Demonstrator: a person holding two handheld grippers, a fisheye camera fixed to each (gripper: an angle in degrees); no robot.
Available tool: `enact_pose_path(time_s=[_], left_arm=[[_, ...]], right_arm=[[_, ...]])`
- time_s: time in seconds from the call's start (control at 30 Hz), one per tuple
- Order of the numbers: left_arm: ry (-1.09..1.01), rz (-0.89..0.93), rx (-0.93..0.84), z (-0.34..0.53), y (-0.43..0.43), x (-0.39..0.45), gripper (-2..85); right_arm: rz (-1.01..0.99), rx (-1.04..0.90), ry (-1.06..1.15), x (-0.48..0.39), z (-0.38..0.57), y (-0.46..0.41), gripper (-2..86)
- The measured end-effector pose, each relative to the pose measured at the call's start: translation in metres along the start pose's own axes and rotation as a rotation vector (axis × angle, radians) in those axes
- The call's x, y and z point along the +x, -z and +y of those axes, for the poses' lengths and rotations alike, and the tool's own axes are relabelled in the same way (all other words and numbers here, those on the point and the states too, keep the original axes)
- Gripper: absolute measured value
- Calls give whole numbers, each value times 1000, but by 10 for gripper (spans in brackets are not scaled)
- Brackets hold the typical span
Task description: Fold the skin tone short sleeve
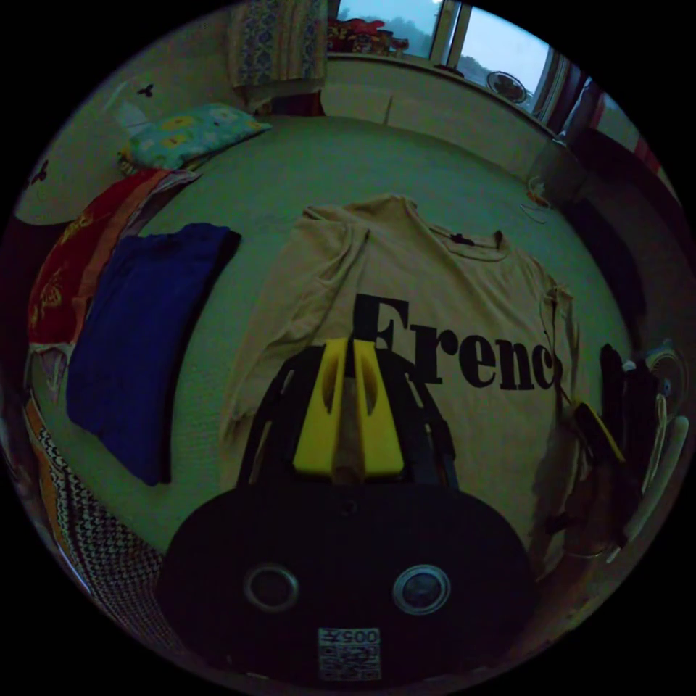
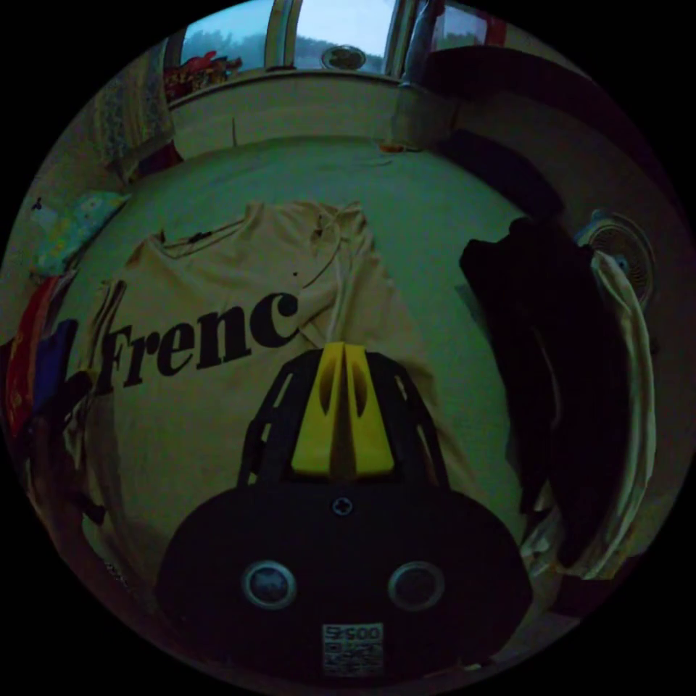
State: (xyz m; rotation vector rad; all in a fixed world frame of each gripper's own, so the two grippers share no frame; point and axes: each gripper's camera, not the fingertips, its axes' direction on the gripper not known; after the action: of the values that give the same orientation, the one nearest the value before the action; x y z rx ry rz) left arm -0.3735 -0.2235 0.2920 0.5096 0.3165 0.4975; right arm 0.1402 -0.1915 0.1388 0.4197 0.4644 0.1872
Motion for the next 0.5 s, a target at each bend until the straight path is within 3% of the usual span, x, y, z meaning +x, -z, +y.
enact_pose_path(time_s=[0.23,0.5], left_arm=[[-3,5,-9,-26,-4,-7,24],[-29,26,-28,-57,-8,-8,19]], right_arm=[[-25,89,-18,10,-20,7,-15],[-53,12,-23,17,-57,-13,-16]])
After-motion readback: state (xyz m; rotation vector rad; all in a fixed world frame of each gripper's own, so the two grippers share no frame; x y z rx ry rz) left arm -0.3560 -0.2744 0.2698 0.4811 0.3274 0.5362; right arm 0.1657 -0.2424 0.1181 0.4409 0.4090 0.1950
